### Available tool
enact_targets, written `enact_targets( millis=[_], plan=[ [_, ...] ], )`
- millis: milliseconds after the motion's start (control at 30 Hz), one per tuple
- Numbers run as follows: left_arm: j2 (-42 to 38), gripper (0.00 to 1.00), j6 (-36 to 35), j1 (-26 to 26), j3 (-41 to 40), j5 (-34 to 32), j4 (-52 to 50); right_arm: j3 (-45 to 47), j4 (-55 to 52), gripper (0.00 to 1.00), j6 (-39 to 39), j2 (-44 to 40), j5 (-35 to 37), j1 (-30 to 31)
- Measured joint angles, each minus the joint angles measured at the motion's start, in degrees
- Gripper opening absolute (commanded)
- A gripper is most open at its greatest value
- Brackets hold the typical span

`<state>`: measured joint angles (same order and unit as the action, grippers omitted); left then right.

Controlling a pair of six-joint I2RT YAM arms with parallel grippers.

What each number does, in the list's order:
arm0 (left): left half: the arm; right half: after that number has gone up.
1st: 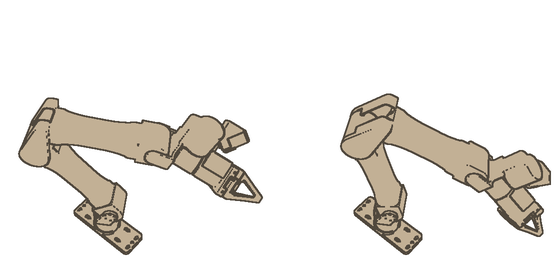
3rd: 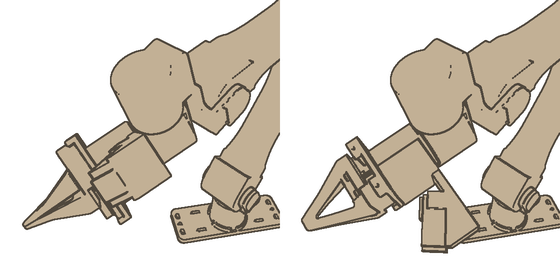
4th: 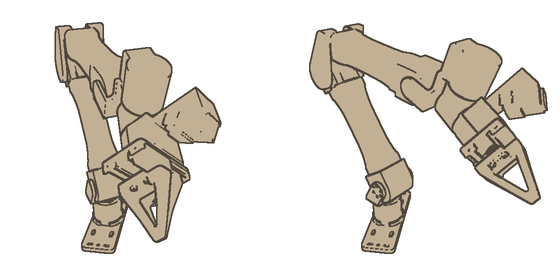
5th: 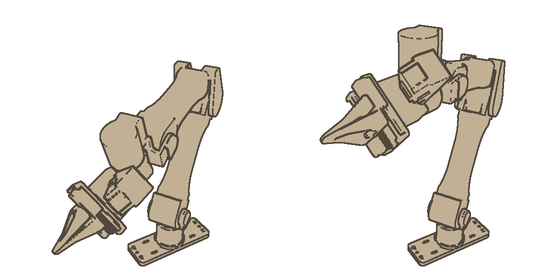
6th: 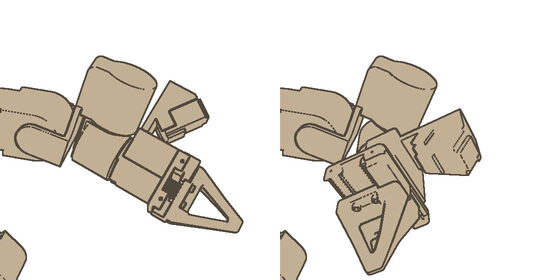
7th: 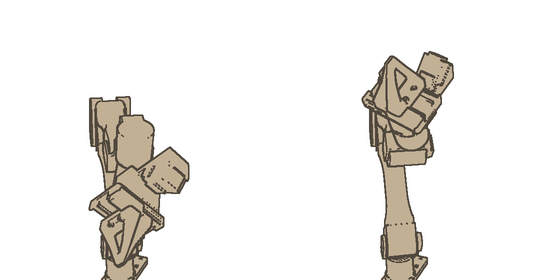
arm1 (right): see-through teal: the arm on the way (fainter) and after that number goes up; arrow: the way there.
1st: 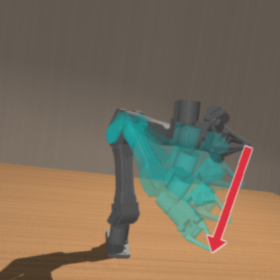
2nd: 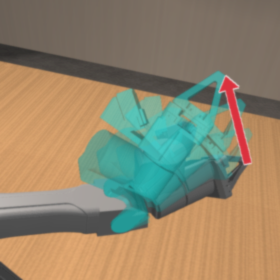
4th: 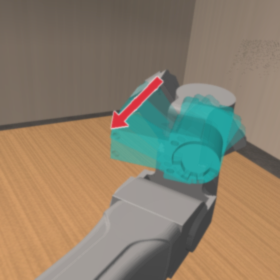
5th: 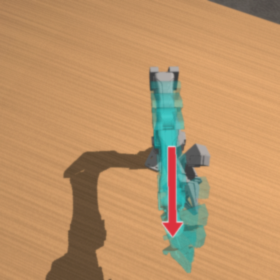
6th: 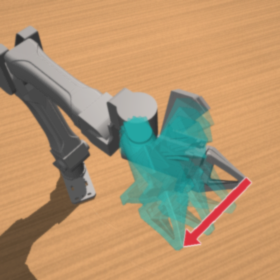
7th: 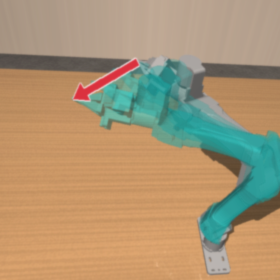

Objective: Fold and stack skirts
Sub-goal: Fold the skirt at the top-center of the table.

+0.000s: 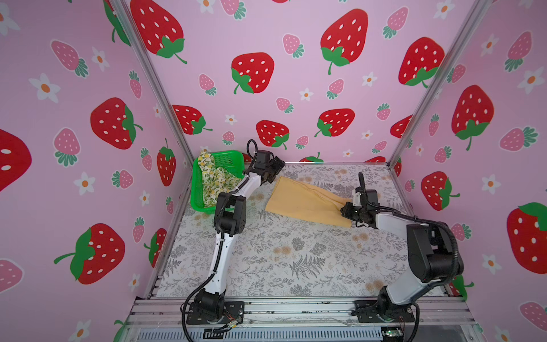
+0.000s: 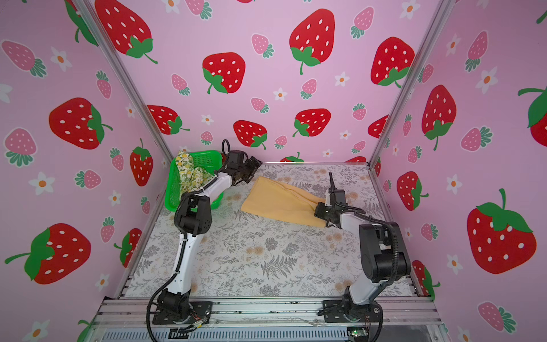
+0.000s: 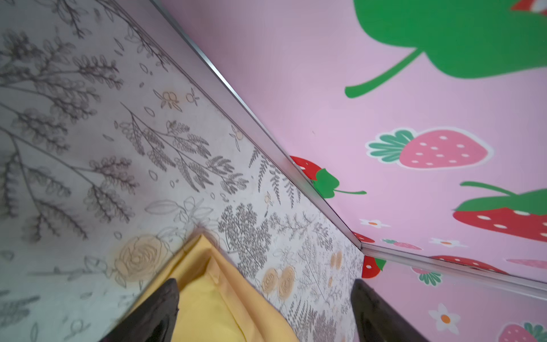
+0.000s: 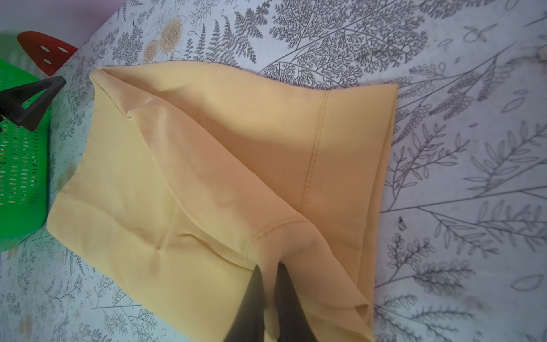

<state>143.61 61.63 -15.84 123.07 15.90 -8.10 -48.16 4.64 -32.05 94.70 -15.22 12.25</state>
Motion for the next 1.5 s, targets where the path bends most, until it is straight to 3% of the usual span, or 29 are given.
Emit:
enact_targets(
  millis=[267,500,667,967,1067,1200,1367,1400,1500],
  plan=[
    [-19.5,0.93,1.3,-3.2,-28.6,2.4,13.4,-5.1,-1.2,0.12,0.7,1.3,1.0,0.0],
    [-25.2,0.93,3.1,-6.2,-45.4,2.6,22.5,-8.8,-1.7,0.12,0.8,4.3,1.7,0.0],
    [-25.1,0.93,3.2,-7.5,-50.3,1.2,23.3,-10.3,-2.3,0.12,0.8,5.6,2.2,0.0],
    [-25.0,0.93,2.2,-8.0,-51.5,-3.6,22.6,-16.7,-3.2,0.16,2.2,9.0,5.6,0.0],
    [-25.0,0.93,1.6,-8.5,-51.6,-4.8,22.6,-19.2,-3.6,0.31,2.6,10.8,7.5,0.0],
    [-25.0,0.92,1.0,-9.0,-51.6,-5.8,22.6,-21.9,-3.7,0.64,3.3,13.3,10.6,0.0],
    [-25.0,0.92,1.0,-9.8,-51.6,-6.6,22.7,-26.2,-4.8,0.95,5.1,16.2,15.4,-0.1],
    [-25.0,0.92,1.0,-10.0,-51.6,-6.8,22.7,-26.4,-4.8,1.00,5.4,16.1,16.3,-0.2],
    [-25.0,0.92,1.0,-10.6,-51.6,-6.9,22.7,-25.2,-4.8,1.00,6.1,13.8,18.2,-0.3]
  ],
)
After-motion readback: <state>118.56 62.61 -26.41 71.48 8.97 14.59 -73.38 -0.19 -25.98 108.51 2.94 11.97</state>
